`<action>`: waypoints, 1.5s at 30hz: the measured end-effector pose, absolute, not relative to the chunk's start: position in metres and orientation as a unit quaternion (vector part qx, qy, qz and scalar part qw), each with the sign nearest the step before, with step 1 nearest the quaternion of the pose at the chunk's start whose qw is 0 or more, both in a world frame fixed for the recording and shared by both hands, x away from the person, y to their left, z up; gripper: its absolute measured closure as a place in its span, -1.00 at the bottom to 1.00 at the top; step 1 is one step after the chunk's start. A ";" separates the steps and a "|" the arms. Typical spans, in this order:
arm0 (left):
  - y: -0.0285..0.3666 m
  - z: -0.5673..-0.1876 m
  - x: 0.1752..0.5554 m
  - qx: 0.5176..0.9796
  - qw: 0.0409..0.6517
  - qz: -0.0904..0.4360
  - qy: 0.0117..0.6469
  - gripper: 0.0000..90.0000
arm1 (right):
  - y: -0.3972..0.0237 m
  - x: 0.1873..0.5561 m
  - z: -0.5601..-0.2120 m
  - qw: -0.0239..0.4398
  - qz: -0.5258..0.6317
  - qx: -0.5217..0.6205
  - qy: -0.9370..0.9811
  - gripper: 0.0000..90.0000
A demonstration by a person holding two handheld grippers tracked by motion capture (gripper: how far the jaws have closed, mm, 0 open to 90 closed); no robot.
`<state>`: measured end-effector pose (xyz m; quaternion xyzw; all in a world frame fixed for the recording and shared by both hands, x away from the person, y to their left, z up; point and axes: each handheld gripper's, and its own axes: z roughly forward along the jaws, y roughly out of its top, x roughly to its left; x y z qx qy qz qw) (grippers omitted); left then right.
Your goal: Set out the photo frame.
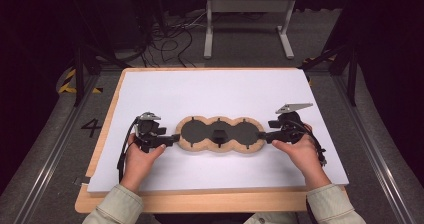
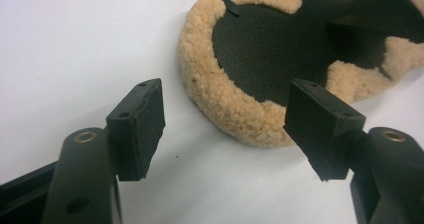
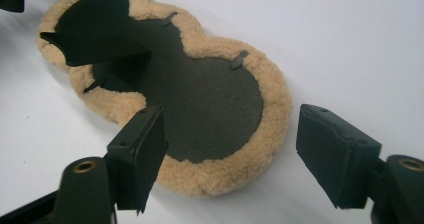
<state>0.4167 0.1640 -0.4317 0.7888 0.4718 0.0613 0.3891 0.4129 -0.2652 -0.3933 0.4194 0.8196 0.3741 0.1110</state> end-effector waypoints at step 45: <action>0.145 -0.448 0.434 0.780 0.356 0.001 0.514 -0.67 | -0.248 0.430 -0.440 0.021 0.329 0.468 0.820 -0.87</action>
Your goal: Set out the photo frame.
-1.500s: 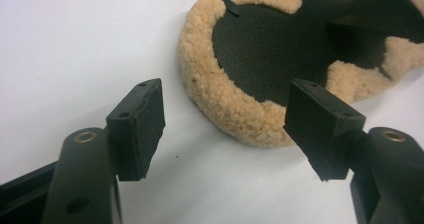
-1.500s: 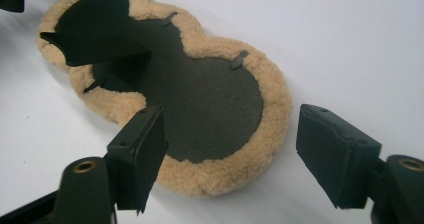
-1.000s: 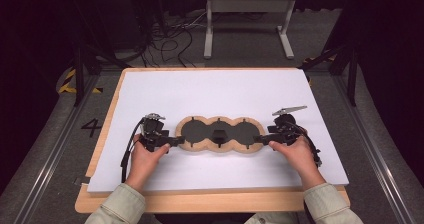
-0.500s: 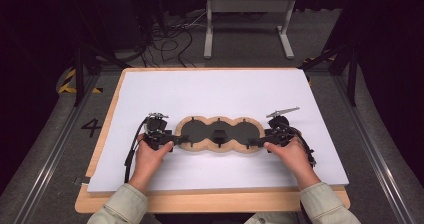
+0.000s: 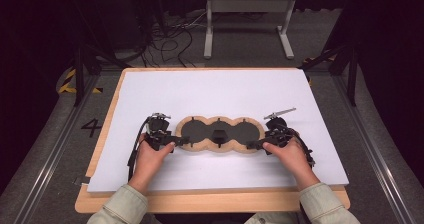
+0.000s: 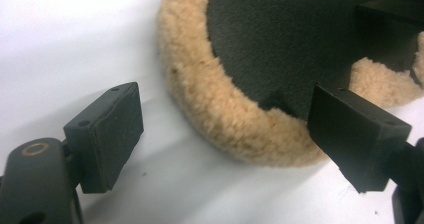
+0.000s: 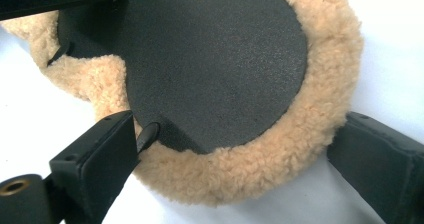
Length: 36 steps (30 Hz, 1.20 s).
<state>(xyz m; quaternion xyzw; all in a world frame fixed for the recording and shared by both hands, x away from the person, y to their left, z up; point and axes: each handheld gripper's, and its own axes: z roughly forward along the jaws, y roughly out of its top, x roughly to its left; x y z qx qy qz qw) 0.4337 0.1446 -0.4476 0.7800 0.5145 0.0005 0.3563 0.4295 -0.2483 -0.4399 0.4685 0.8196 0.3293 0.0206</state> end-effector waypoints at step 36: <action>0.128 -0.447 0.435 0.778 0.352 -0.026 0.519 -0.58 | -0.250 0.424 -0.436 -0.007 0.322 0.526 0.787 -0.72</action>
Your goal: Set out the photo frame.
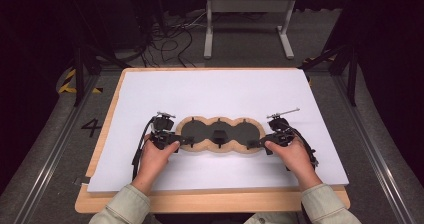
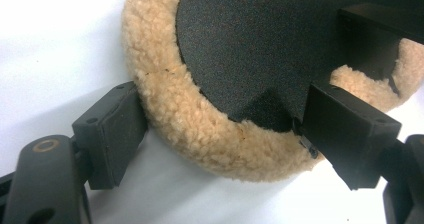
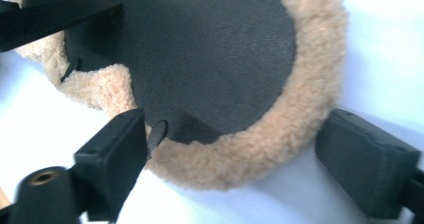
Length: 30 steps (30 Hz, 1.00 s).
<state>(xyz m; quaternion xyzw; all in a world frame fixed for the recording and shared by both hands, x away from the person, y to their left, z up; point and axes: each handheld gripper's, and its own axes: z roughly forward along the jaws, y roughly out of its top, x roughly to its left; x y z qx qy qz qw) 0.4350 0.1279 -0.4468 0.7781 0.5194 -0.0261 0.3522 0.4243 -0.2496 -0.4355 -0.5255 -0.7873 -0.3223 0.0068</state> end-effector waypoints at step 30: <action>0.136 -0.427 0.421 0.751 0.370 0.059 0.544 0.03 | -0.255 0.412 -0.411 -0.062 -0.358 -0.573 -0.735 0.36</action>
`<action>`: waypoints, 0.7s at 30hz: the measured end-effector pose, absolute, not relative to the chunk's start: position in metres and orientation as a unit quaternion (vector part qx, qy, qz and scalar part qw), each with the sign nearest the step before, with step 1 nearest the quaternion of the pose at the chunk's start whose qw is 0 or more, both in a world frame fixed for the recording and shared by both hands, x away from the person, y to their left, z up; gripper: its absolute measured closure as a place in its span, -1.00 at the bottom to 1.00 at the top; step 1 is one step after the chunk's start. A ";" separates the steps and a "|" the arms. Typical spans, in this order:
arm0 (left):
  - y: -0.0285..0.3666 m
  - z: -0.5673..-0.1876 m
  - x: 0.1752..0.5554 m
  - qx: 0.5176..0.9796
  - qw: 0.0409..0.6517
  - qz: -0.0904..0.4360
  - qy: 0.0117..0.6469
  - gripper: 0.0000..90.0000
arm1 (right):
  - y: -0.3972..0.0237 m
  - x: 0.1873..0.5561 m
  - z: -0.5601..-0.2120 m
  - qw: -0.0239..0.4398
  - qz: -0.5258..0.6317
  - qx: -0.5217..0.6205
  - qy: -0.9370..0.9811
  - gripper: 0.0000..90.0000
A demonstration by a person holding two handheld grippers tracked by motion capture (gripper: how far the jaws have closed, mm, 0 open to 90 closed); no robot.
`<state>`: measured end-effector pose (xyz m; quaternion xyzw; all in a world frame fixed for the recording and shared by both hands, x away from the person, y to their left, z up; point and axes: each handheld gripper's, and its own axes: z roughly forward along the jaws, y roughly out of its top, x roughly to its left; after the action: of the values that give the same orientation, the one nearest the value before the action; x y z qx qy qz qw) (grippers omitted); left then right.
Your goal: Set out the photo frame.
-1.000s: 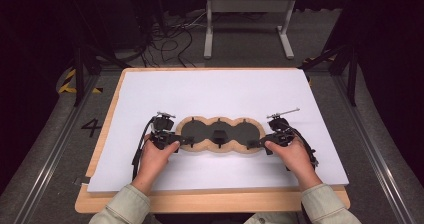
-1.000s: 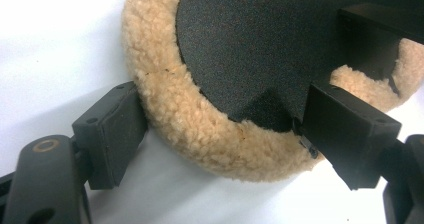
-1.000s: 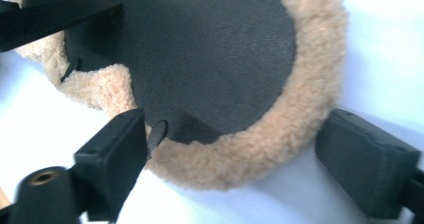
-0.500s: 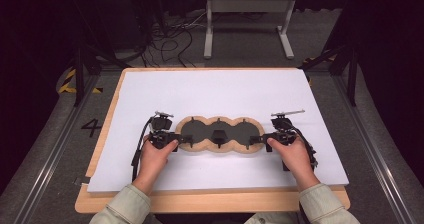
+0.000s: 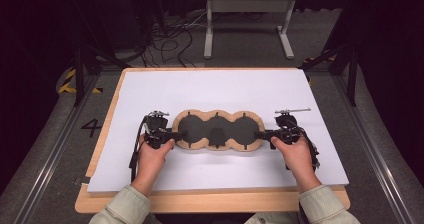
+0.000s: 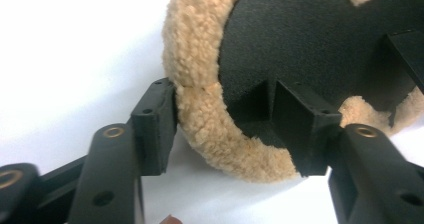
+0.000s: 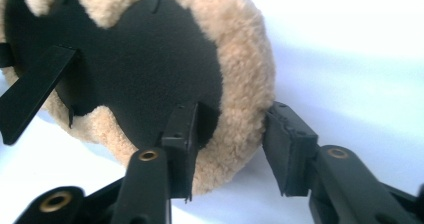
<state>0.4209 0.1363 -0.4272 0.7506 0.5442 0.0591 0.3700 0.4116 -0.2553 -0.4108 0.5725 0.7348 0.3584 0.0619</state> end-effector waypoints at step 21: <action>0.132 -0.413 0.410 0.759 0.395 0.165 0.491 0.25 | -0.252 0.396 -0.389 0.215 0.371 0.471 0.771 0.62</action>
<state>0.4097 0.1315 -0.4131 0.7591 0.4907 0.1652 0.3947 0.3958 -0.2516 -0.3886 0.4710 0.7709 0.3709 0.2153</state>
